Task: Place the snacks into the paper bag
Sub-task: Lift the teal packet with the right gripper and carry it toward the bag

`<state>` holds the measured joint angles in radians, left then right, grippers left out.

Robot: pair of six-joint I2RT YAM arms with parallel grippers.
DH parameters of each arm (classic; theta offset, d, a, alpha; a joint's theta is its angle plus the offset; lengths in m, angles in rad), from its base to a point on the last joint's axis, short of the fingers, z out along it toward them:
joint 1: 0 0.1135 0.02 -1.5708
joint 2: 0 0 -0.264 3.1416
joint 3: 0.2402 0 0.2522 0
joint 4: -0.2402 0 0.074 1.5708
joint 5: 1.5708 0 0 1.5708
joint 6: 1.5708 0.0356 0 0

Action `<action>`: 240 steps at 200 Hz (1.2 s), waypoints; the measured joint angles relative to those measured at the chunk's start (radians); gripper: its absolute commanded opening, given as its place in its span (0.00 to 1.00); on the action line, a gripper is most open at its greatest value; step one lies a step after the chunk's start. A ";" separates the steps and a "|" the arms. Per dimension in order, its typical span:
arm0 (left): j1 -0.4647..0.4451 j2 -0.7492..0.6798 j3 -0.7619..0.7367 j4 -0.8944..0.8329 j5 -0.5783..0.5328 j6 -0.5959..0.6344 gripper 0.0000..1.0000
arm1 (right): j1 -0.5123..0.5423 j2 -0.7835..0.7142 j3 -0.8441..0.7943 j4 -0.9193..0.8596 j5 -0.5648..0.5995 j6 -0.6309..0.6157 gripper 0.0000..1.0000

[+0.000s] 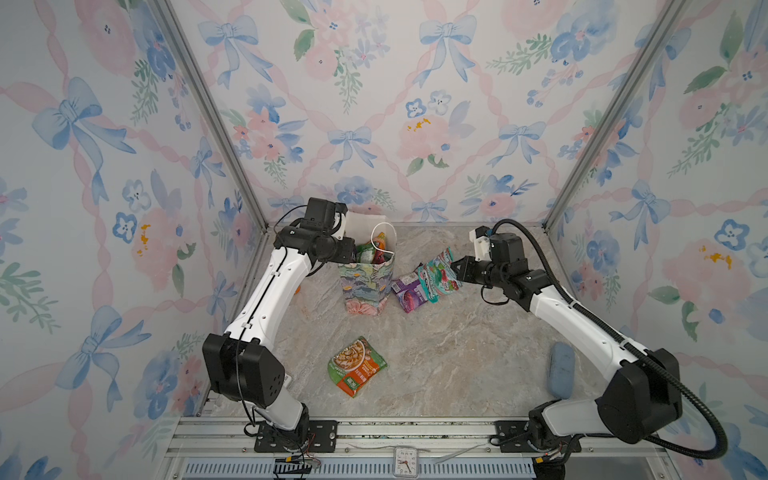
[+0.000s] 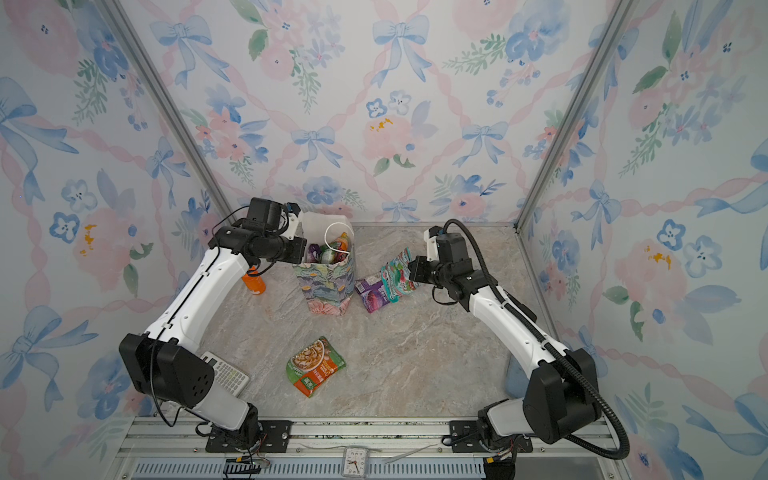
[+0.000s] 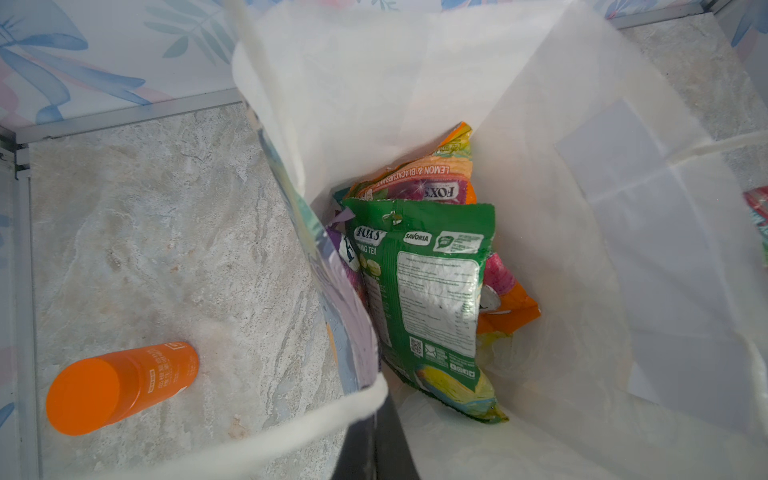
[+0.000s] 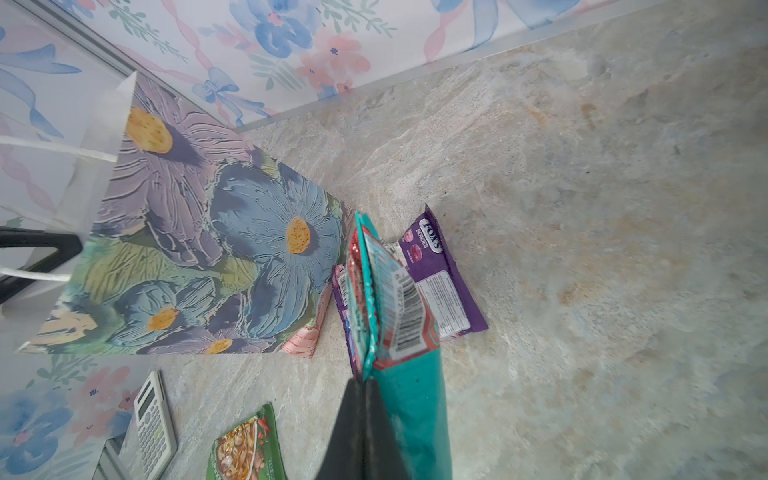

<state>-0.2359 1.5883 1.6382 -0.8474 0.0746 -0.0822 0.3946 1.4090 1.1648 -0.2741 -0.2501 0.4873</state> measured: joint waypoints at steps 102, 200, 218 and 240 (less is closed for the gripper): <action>0.000 0.000 -0.002 0.001 0.004 0.000 0.00 | 0.054 0.090 0.318 -0.042 0.011 -0.064 0.00; 0.000 0.000 -0.003 0.004 0.008 0.000 0.00 | 0.095 0.298 0.723 -0.069 0.022 -0.121 0.00; 0.000 0.000 -0.003 0.004 0.008 0.000 0.00 | 0.106 0.345 0.809 -0.076 0.022 -0.130 0.00; 0.000 0.000 -0.003 0.004 0.008 0.000 0.00 | 0.128 0.412 0.924 -0.097 0.021 -0.145 0.00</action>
<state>-0.2359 1.5883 1.6352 -0.8433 0.0826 -0.0826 0.5224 1.8210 2.0892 -0.3710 -0.2287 0.3428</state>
